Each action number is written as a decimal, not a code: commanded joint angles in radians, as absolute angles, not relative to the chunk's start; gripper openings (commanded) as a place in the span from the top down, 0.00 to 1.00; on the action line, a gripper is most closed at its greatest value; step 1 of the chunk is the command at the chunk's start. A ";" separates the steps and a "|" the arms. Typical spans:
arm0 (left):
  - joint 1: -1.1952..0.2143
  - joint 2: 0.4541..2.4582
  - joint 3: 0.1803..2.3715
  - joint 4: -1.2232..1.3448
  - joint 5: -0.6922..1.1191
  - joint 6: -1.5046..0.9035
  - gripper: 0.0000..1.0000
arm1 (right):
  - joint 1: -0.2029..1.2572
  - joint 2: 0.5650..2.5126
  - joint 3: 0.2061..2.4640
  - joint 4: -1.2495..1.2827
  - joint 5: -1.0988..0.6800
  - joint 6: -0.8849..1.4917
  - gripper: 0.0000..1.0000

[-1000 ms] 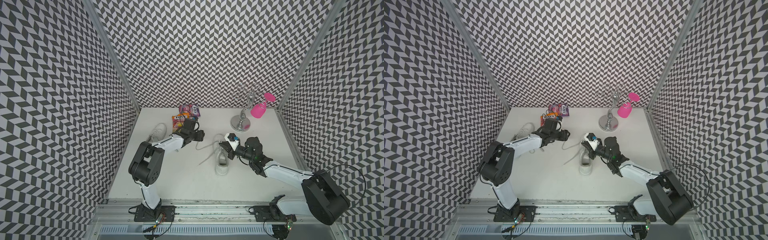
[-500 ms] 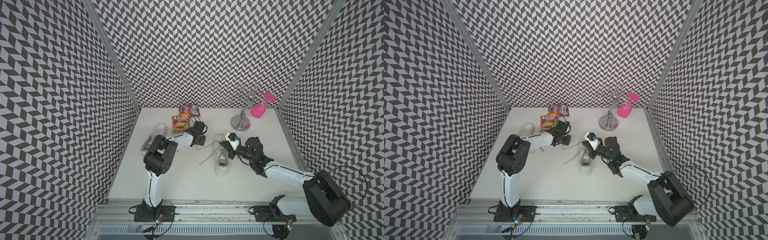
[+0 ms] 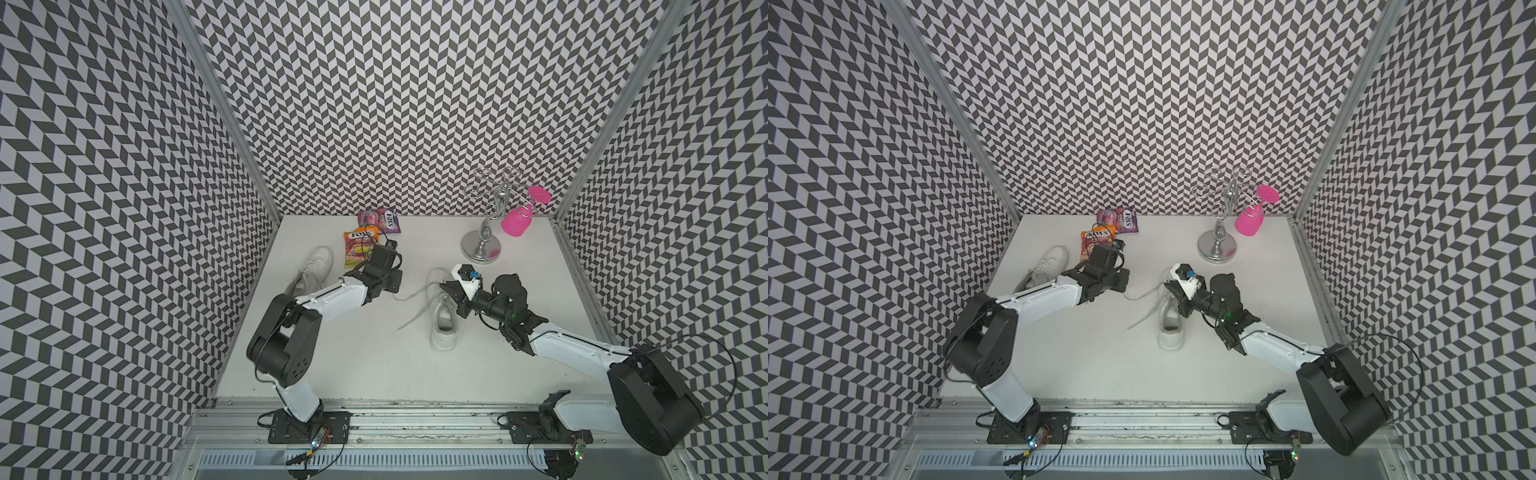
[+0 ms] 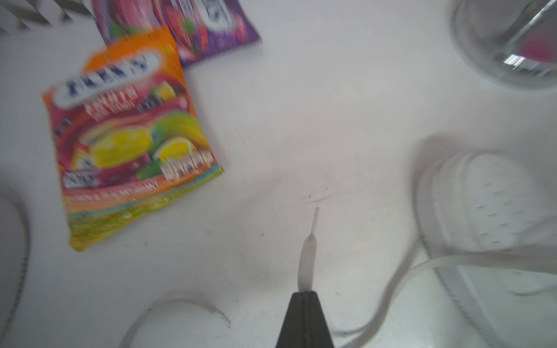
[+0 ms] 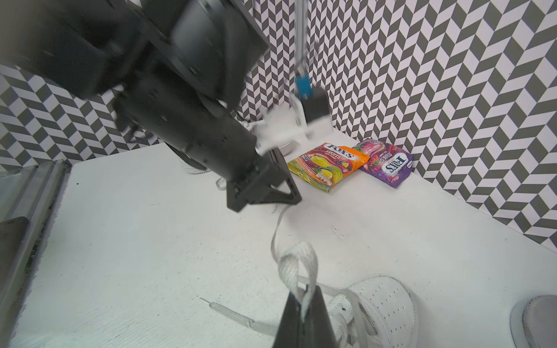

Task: Tie the shoes
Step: Wrap the shoelace around the shoelace.

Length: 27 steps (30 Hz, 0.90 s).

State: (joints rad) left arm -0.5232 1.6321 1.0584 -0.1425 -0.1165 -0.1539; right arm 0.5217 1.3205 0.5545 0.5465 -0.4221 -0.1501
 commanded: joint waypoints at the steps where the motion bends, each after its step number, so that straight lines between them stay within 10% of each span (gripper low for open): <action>1: -0.524 1.460 1.000 0.004 -0.052 -0.177 1.00 | 0.525 1.330 0.560 0.593 -0.415 -0.097 1.00; 27: -0.672 0.878 0.837 0.211 0.331 -0.291 1.00 | 0.470 1.360 0.588 0.534 -0.413 0.075 1.00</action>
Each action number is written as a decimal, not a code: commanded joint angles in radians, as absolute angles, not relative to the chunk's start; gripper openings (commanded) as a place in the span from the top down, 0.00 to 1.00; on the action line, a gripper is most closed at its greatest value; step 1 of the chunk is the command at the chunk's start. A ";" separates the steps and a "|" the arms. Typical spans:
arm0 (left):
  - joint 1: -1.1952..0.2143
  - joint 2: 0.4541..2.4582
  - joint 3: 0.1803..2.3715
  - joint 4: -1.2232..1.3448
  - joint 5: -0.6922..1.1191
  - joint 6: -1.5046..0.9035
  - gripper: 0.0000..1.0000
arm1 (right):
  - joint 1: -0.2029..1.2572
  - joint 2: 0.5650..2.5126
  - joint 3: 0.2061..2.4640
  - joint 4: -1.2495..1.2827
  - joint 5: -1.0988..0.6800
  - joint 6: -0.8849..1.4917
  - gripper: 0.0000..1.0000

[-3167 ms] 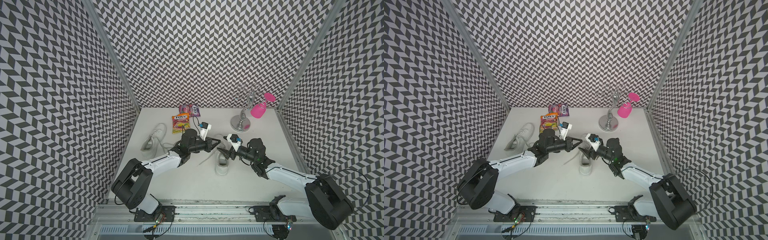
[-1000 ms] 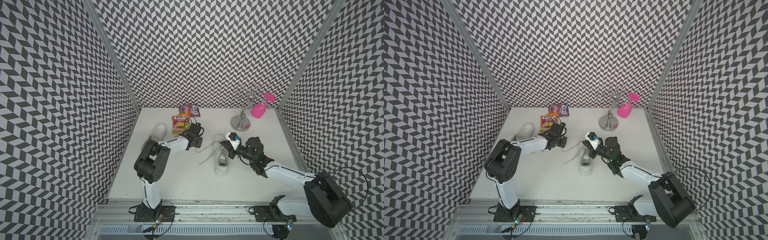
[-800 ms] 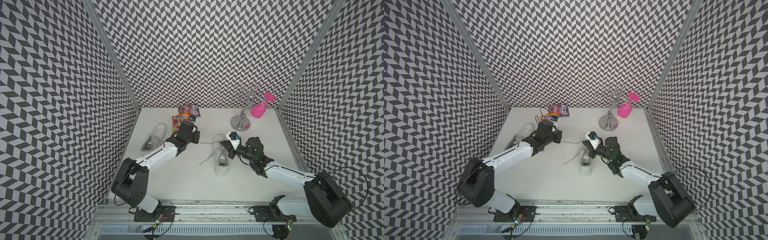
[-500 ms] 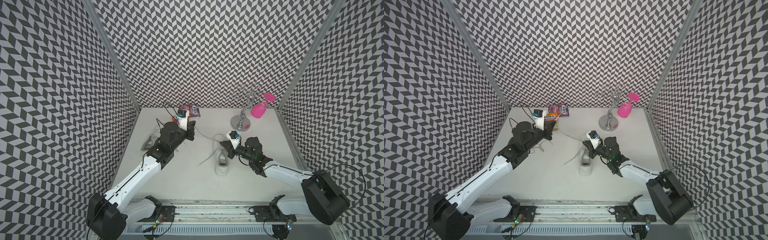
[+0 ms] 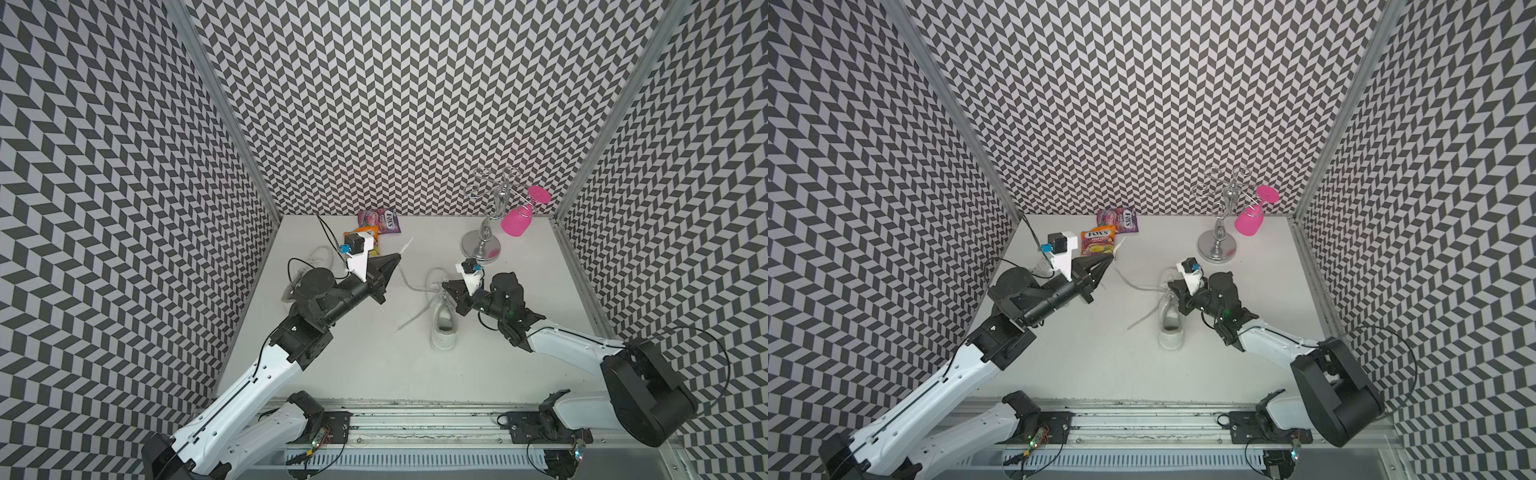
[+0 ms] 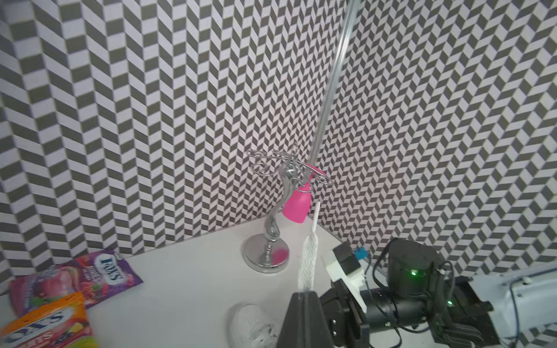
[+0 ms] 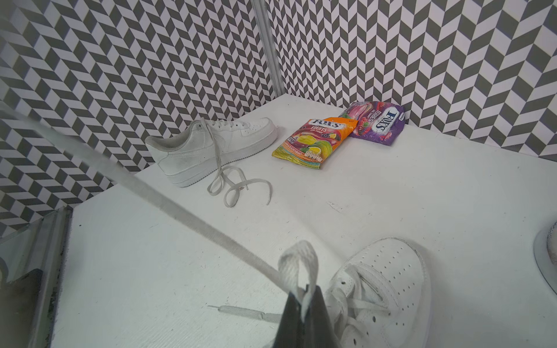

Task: Tie the shoes
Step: Wrap the shoelace around the shoelace.

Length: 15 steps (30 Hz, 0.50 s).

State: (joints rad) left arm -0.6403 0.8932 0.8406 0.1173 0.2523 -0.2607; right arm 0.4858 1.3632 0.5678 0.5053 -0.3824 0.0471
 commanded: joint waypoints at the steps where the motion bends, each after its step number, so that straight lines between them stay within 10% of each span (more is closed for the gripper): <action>1: -0.696 0.884 0.838 0.229 0.342 -0.294 1.00 | 0.459 1.363 0.589 0.540 -0.430 0.085 1.00; 15: -1.069 1.206 0.940 0.361 0.409 -0.188 1.00 | 0.347 1.418 0.618 0.560 -0.685 0.113 1.00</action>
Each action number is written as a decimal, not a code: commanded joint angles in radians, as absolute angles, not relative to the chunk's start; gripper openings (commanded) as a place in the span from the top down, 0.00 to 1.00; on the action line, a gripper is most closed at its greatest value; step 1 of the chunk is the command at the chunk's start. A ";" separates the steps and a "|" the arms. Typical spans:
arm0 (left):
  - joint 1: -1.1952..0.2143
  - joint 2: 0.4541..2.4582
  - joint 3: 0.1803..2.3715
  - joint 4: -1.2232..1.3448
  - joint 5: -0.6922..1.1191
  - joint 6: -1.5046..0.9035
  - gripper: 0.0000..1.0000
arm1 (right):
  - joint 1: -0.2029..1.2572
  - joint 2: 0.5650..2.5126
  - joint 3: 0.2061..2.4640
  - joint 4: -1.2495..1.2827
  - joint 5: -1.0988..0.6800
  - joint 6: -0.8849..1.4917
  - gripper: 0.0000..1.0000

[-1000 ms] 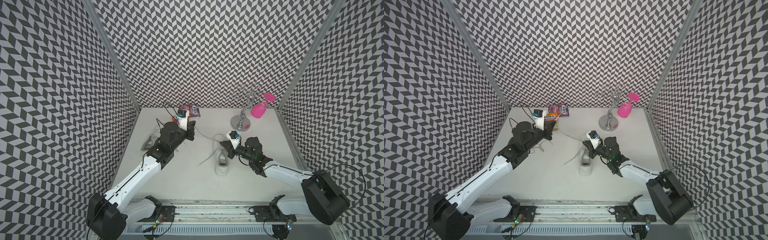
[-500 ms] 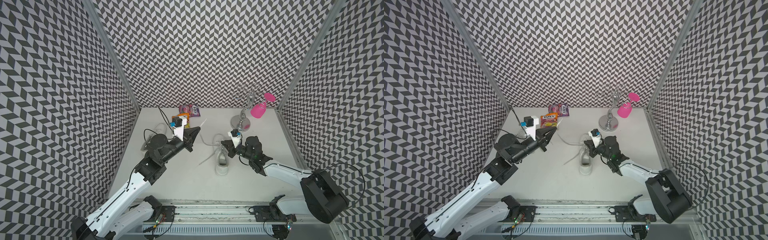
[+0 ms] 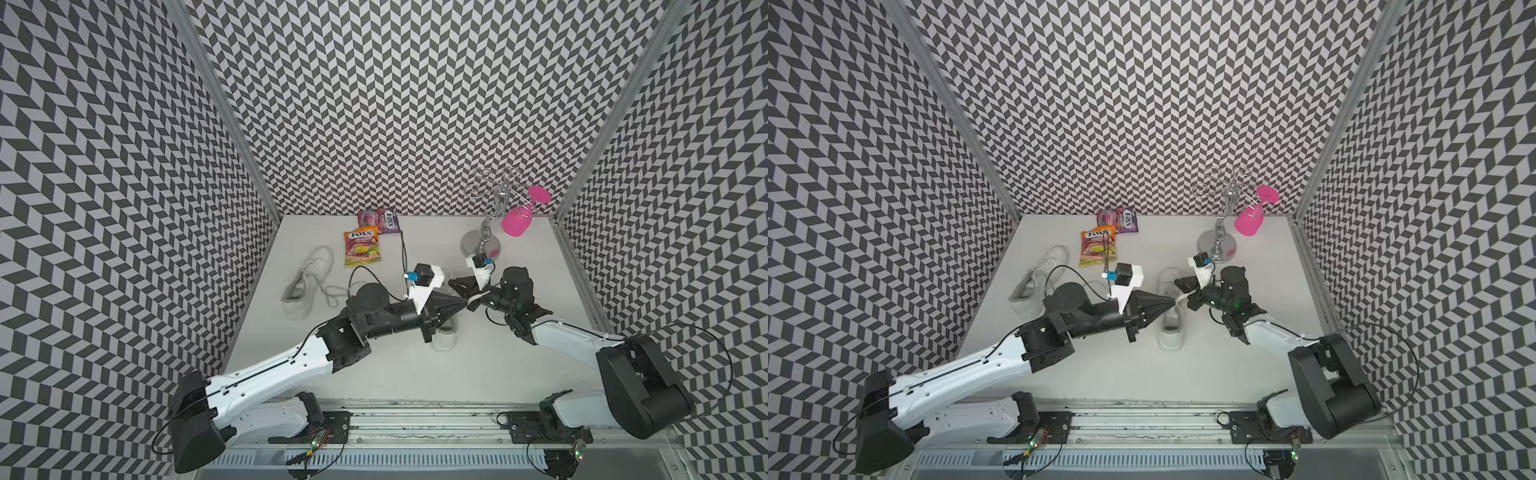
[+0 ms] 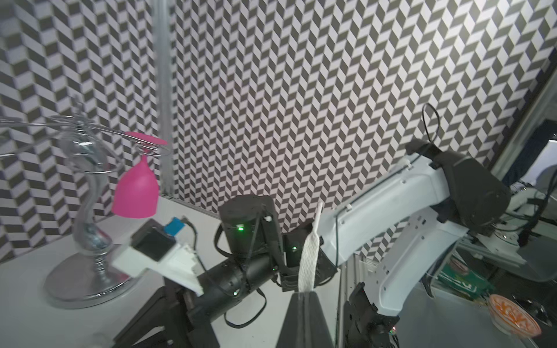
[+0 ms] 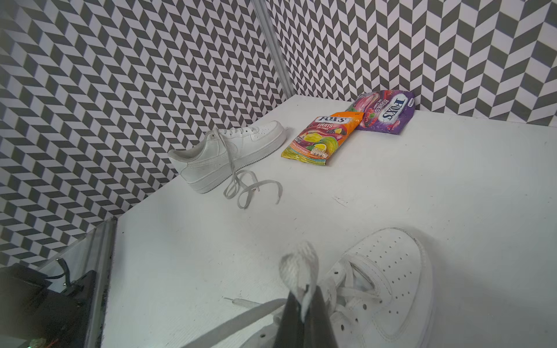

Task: Tie the shoes
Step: Wrap the shoelace around the shoelace.

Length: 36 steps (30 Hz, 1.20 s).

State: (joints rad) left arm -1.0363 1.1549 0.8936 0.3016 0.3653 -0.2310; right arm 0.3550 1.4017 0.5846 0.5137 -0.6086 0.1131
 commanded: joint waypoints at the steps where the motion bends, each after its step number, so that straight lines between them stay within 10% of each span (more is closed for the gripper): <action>1: -1.082 1.239 0.949 0.374 0.420 -0.186 1.00 | 0.344 1.424 0.626 0.551 -0.698 0.103 1.00; 8: -1.138 1.446 1.028 0.410 0.494 -0.171 0.99 | 0.338 1.445 0.640 0.529 -0.715 0.065 1.00; 21: -1.136 1.529 1.136 0.323 0.501 -0.120 0.47 | 0.327 1.436 0.634 0.508 -0.713 -0.009 1.00; 36: -0.670 1.323 0.858 0.341 0.510 -0.492 0.34 | 0.385 1.317 0.544 0.545 -0.668 -0.046 1.00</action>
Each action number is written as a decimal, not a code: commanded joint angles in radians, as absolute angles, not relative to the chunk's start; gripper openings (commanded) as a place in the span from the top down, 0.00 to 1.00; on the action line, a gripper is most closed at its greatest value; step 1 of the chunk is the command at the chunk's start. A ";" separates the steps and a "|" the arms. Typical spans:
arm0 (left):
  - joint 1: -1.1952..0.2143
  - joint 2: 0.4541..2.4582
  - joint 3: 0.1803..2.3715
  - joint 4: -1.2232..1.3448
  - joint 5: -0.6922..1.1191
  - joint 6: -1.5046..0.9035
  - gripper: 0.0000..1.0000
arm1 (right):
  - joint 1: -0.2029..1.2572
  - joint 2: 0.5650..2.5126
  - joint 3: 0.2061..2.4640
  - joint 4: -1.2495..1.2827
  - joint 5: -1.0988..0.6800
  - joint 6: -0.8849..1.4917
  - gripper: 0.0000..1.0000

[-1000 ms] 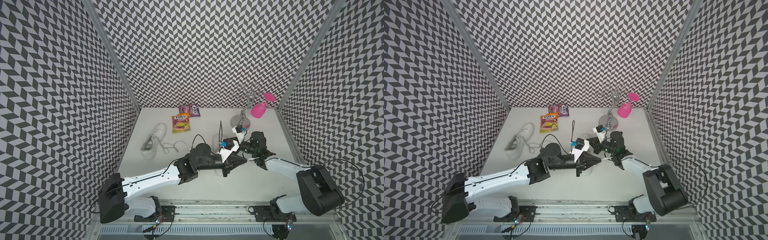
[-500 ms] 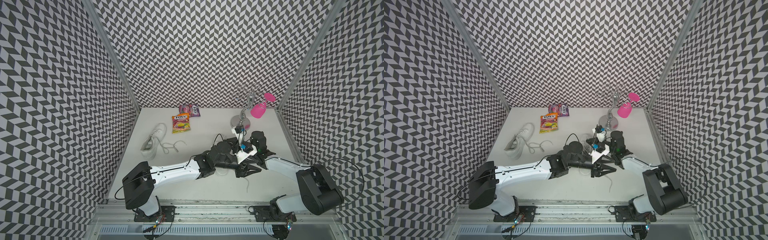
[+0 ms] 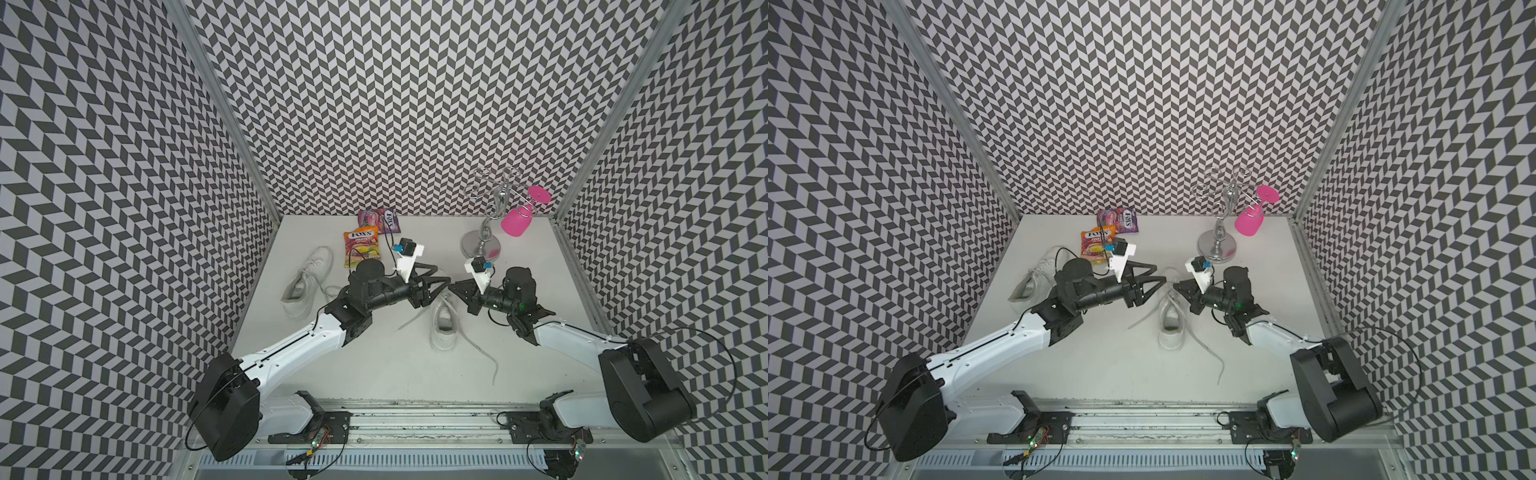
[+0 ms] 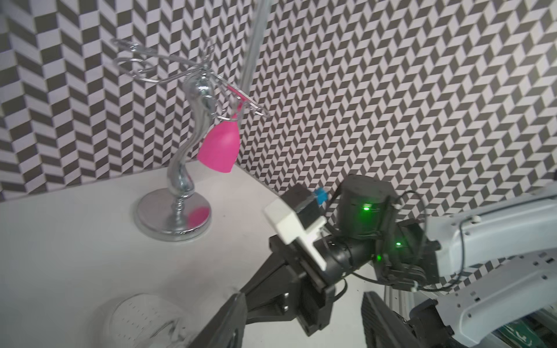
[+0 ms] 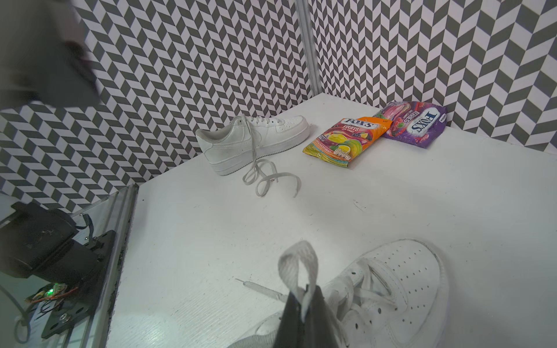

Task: Tie the shoes
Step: Wrap the shoelace around the shoelace, then cross the shoelace with the shoelace.

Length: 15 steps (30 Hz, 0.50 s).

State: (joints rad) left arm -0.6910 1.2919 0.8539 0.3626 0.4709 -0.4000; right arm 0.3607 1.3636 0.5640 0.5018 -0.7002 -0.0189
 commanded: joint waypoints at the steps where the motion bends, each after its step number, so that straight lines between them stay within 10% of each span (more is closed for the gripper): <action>1: -0.667 1.340 0.869 0.329 0.511 -0.497 0.34 | 0.394 1.309 0.539 0.545 -0.655 -0.051 1.00; 15: -0.712 1.532 0.966 0.302 0.535 -0.520 0.41 | 0.467 1.310 0.566 0.452 -0.566 -0.129 1.00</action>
State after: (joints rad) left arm -0.6979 1.5173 0.9257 0.3080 0.5255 -0.5182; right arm 0.4538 1.3128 0.5468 0.4480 -0.5903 -0.1043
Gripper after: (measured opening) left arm 0.593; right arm 0.044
